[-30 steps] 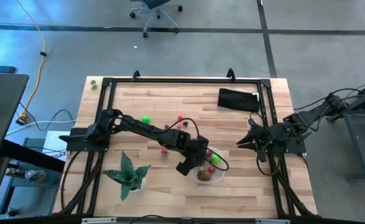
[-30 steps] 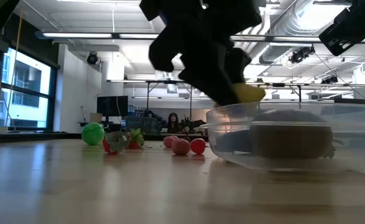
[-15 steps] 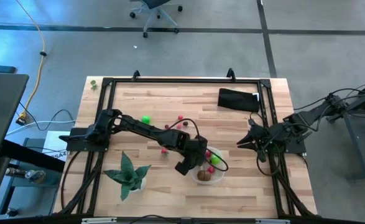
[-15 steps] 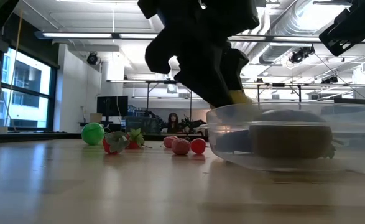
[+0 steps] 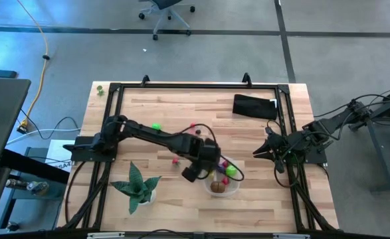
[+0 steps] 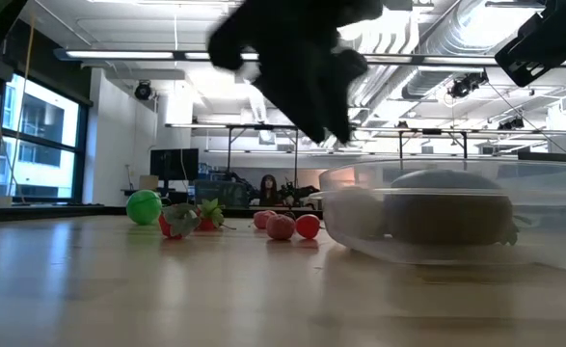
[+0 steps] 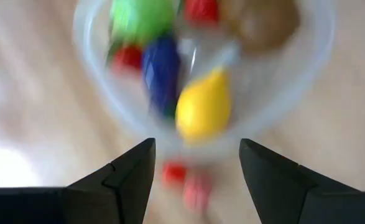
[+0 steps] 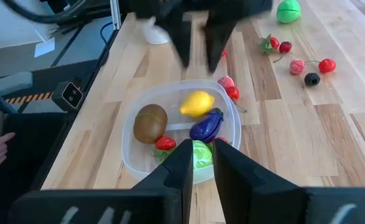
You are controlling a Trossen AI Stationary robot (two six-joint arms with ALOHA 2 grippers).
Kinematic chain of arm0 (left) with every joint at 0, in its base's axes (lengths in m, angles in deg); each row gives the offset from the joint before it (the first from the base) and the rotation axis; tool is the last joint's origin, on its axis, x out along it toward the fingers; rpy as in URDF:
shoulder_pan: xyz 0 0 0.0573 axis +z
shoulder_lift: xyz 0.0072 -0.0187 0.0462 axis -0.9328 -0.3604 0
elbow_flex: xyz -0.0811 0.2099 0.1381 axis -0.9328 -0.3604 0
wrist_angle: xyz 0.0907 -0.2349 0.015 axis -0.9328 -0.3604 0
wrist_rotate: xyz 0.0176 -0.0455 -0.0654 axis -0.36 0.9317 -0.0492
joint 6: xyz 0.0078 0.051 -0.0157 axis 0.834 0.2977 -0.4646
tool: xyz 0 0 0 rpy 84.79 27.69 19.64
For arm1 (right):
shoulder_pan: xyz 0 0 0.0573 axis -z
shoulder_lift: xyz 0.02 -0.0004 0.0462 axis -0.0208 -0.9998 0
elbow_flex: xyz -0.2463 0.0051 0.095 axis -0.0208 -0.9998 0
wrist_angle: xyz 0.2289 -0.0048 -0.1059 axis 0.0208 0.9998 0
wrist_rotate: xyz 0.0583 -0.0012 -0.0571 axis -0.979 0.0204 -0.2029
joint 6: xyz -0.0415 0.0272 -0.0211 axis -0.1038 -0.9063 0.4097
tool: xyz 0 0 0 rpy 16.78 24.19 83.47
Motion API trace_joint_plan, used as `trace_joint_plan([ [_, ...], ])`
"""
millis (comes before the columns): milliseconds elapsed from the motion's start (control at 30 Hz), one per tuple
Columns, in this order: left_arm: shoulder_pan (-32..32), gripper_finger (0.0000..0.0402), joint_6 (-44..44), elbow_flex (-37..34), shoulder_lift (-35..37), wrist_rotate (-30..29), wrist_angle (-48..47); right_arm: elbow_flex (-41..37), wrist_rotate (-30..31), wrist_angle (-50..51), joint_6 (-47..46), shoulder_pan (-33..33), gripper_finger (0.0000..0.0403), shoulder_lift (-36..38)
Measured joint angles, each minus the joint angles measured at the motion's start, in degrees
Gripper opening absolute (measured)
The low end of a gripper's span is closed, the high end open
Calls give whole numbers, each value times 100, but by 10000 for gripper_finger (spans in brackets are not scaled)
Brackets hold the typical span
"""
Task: Pick and placing Produce into tupperware
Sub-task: Put the pear into the transparent bin
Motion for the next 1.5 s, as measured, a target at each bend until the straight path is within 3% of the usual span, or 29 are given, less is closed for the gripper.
trace_joint_plan([
  [200, 195, 223, -406, 1099, 78, -1373, -2659, 0, 0, 0, 0, 0, 51, -2],
  [300, 594, 223, -1028, 1172, 367, -1914, -3637, 0, 0, 10, 0, 0, 51, -2],
  [367, 922, 223, -1338, 927, 672, -2106, -3811, 0, 0, 9, 0, 0, 51, -2],
  [500, 1630, 223, -1248, -69, 1647, -1799, -3602, 0, 0, 15, 0, 0, 51, -2],
  [633, 2195, 223, -464, -1506, 2729, -1655, -3159, 0, 0, 19, -1, 0, 51, -2],
  [767, 2836, 223, 272, -2981, 3837, -695, -2113, 0, 0, 17, 0, -1, 51, -2],
  [900, 3456, 223, 526, -4121, 4501, 4, -997, 0, 0, 19, -2, 0, 51, -2],
  [967, 3798, 223, 83, -4488, 4615, 168, -556, 0, 0, 17, -1, 0, 51, -2],
  [1167, 4447, 223, -2556, -4950, 4559, 636, -280, 0, -2, 17, -1, 0, 51, -2],
  [1300, 4459, 223, -2972, -4973, 4562, 1185, -48, 0, 0, 17, -1, 0, 51, -2],
  [1500, 4463, 223, -4489, -4973, 4562, 1052, 59, 0, 0, 17, 0, -2, 51, -2],
])
